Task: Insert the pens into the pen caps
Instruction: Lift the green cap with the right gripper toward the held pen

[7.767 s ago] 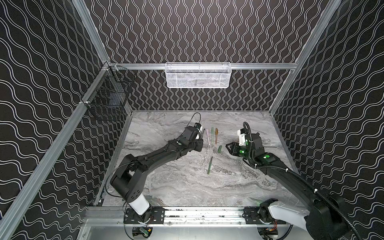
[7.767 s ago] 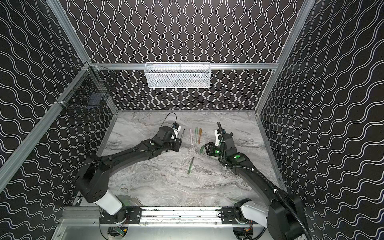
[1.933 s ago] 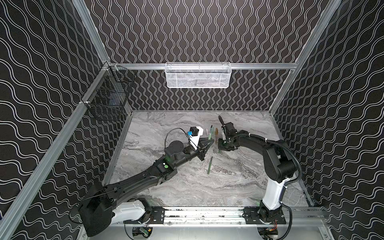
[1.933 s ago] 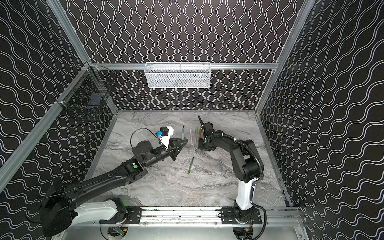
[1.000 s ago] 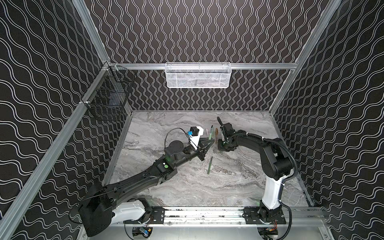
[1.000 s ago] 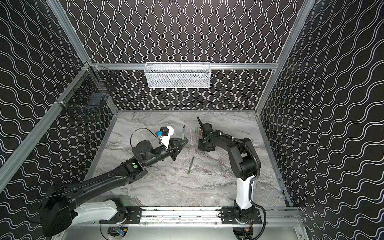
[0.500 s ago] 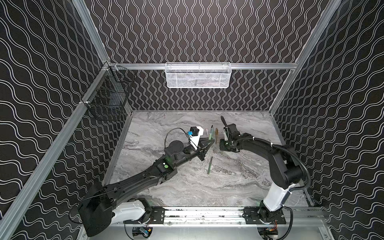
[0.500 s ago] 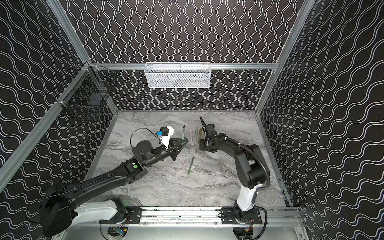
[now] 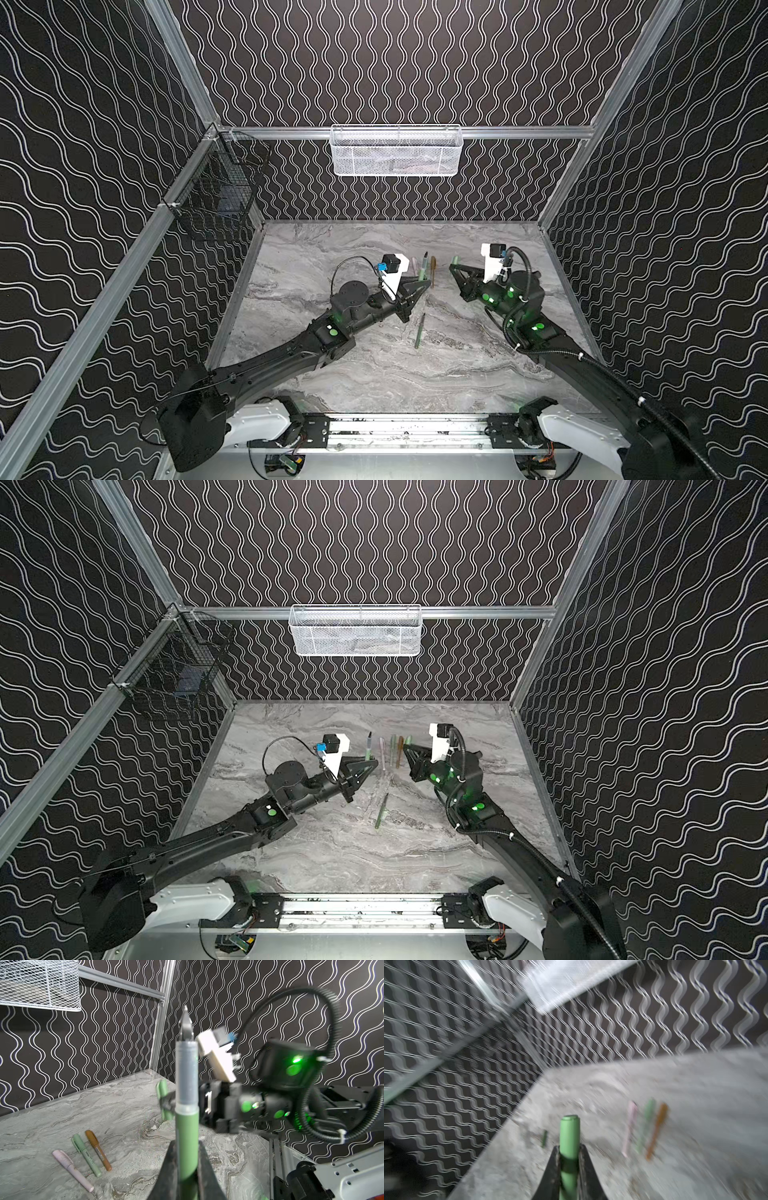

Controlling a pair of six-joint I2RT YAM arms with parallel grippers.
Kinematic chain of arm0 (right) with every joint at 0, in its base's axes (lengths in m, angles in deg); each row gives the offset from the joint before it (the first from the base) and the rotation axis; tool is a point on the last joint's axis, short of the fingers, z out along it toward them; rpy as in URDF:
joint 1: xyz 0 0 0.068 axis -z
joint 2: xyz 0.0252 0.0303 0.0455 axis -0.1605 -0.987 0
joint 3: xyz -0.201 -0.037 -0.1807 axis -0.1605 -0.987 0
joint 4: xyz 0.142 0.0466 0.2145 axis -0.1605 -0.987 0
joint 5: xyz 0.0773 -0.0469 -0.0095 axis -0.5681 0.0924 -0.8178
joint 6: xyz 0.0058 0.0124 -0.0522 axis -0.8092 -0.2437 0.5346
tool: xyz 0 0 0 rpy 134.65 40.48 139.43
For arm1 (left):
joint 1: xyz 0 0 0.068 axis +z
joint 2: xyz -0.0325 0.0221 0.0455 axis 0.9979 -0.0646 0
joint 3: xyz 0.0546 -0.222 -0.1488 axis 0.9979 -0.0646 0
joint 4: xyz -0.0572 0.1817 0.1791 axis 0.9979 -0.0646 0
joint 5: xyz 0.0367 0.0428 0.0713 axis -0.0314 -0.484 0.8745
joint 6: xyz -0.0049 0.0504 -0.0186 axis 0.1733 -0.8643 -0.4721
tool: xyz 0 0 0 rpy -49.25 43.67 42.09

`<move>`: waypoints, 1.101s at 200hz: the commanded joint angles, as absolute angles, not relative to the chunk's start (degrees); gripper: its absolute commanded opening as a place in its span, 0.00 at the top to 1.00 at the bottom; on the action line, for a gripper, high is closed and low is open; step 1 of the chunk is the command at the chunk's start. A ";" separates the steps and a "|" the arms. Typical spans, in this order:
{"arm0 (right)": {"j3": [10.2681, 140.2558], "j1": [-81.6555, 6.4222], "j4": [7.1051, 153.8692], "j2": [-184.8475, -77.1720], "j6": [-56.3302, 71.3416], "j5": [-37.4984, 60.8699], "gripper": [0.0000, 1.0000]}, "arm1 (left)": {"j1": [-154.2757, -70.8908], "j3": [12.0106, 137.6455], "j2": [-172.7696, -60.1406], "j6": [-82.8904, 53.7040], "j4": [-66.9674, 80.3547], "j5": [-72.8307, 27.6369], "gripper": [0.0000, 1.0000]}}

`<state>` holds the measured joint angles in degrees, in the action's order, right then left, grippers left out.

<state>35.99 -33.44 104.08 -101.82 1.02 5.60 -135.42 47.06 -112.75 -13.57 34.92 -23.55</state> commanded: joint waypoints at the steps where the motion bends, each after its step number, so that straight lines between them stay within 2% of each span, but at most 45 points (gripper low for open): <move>1: 35.60 -33.48 115.97 -99.89 -2.91 -1.87 0.93 | -135.40 47.68 -113.07 -13.28 36.34 -24.52 1.00; 63: 36.64 -33.92 123.76 -98.77 -5.01 -6.27 0.95 | -135.49 48.03 -113.61 -12.54 36.23 -26.05 1.00; 220: 43.25 -38.06 128.27 -104.46 -4.17 -5.96 0.96 | -136.72 48.55 -114.82 -12.91 35.88 -27.12 1.00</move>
